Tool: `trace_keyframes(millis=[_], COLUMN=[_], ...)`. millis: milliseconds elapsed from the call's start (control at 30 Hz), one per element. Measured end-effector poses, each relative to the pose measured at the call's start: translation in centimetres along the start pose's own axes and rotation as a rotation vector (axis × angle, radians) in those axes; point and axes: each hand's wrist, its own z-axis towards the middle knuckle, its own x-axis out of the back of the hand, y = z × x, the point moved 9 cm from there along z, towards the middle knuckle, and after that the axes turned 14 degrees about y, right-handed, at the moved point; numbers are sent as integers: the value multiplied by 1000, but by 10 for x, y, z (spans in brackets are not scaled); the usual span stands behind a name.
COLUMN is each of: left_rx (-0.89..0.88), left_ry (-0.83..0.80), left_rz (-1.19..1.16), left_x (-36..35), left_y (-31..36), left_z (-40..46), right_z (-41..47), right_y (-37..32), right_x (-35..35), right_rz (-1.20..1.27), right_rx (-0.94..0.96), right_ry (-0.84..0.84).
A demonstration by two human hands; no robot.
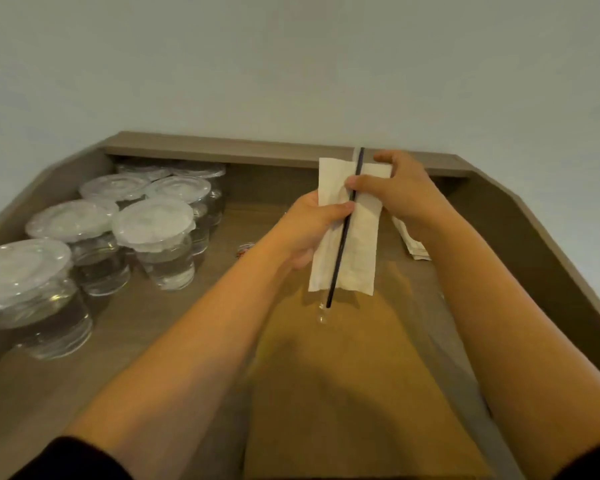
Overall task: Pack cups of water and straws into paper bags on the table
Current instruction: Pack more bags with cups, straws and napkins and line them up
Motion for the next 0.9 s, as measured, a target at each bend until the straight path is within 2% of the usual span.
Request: trace_keyframes(millis=[67, 233, 533, 900], left_rx=[-5, -48, -39, 46], left_ry=[-14, 69, 140, 389], left_rz=[-17, 27, 109, 251], left_x=[26, 108, 269, 437], left_y=[6, 25, 37, 15], left_z=[-17, -74, -216, -311], right_z=[-19, -80, -232, -351], right_y=[-22, -74, -140, -178], right_x=[-26, -89, -213, -348], right_rz=[28, 8, 32, 21], right_rx=[41, 112, 146, 207], right_ry=[-116, -239, -333, -491])
